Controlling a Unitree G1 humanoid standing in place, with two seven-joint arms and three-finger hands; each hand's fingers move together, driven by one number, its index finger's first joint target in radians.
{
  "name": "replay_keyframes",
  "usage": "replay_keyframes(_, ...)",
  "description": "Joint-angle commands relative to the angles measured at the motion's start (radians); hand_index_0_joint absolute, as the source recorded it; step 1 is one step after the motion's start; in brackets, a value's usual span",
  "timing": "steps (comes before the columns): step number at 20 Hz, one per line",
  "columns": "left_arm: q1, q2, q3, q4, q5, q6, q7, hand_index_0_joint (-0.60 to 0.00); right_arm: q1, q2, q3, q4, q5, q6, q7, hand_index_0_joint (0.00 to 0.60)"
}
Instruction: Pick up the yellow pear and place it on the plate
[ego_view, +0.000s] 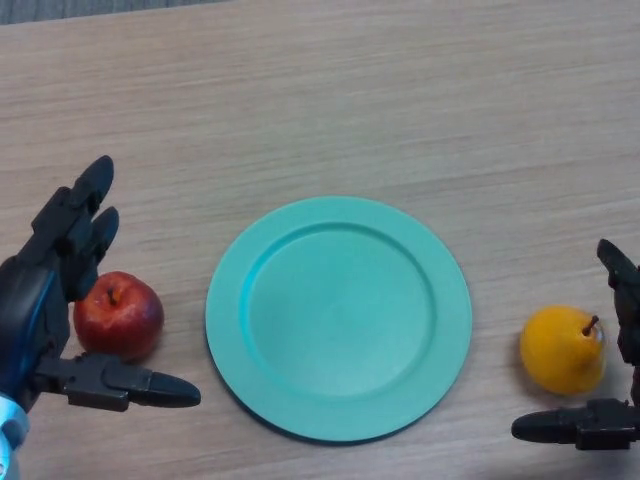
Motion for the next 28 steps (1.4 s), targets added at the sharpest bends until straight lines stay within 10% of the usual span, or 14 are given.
replay_keyframes(1, -0.011, 0.030, 0.054, -0.063, -0.006, -0.169, 0.024, 0.000, -0.035, -0.017, -0.017, -0.012, 0.003, -0.157, -0.052, 0.000)
replay_keyframes(6, 0.003, 0.028, 0.070, -0.069, 0.021, -0.180, 0.003, 0.000, -0.080, -0.020, 0.002, 0.116, -0.003, -0.221, -0.124, 0.000)
replay_keyframes(11, 0.018, 0.020, 0.093, -0.076, 0.001, -0.168, -0.005, 0.000, -0.050, -0.036, 0.006, 0.143, -0.143, -0.136, -0.155, 0.600)
replay_keyframes(21, 0.008, 0.024, 0.110, -0.097, -0.035, -0.124, -0.003, 0.000, -0.097, -0.017, 0.024, -0.146, -0.071, 0.136, -0.110, 0.600)
replay_keyframes(28, 0.013, 0.019, 0.126, -0.137, -0.064, -0.113, 0.009, 0.000, -0.276, 0.017, 0.245, -0.153, -0.125, 0.073, -0.150, 0.600)
